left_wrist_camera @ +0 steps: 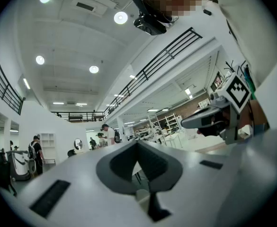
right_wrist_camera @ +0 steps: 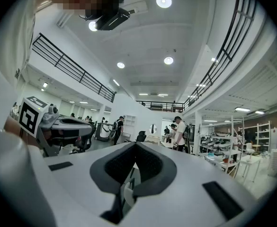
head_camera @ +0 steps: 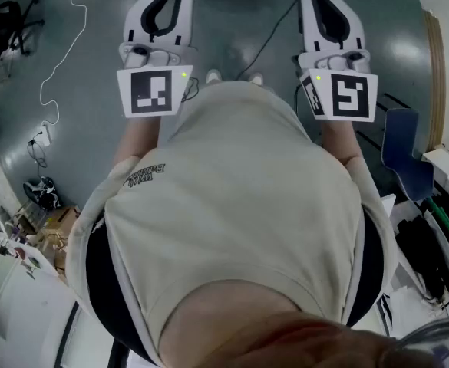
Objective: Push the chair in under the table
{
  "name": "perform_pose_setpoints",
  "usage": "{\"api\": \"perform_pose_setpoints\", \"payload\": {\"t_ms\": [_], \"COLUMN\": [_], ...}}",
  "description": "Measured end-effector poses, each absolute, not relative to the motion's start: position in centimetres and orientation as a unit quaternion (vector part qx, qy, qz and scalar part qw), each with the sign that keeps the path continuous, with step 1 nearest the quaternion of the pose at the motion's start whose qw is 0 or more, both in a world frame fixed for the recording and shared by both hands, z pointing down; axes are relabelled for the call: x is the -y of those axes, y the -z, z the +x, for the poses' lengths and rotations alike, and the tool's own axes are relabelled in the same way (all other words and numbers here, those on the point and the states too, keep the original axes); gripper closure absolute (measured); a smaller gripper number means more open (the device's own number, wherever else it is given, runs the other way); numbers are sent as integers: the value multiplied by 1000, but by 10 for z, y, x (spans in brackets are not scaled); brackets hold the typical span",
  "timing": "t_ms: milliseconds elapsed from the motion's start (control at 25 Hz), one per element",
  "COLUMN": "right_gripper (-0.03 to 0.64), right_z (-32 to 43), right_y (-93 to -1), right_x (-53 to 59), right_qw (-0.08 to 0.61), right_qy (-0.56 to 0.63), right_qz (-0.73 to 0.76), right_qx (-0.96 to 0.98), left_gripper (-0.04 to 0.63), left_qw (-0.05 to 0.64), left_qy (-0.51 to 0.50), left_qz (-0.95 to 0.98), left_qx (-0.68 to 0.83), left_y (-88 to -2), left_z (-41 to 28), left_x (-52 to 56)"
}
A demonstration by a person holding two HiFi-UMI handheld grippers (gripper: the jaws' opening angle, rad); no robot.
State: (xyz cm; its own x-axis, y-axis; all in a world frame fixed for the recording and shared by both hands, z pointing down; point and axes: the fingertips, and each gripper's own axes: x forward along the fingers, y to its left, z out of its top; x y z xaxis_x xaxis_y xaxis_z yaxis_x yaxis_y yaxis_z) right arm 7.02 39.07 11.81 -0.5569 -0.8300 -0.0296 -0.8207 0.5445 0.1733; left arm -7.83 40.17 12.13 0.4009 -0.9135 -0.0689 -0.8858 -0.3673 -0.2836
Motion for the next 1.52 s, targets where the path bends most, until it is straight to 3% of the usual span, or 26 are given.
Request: {"api": "perform_pose_setpoints", "payload": {"t_ms": [880,1520], "right_gripper": [607,607], "right_z": [92,157], "right_y": [-139,-152], "right_x": [-377,-395], "right_qw": [29,22], "right_qy": [58,61], "right_qz": [467,457], "right_qx": [882,887], "left_gripper": [584,584], "left_qw": [123,128], "left_qy": [52,51], "left_qz": [-824,-809], "left_qx": [-551,-571], "left_y": [-133,-139], "left_z": [-60,-3], "left_x": [-391,-412]}}
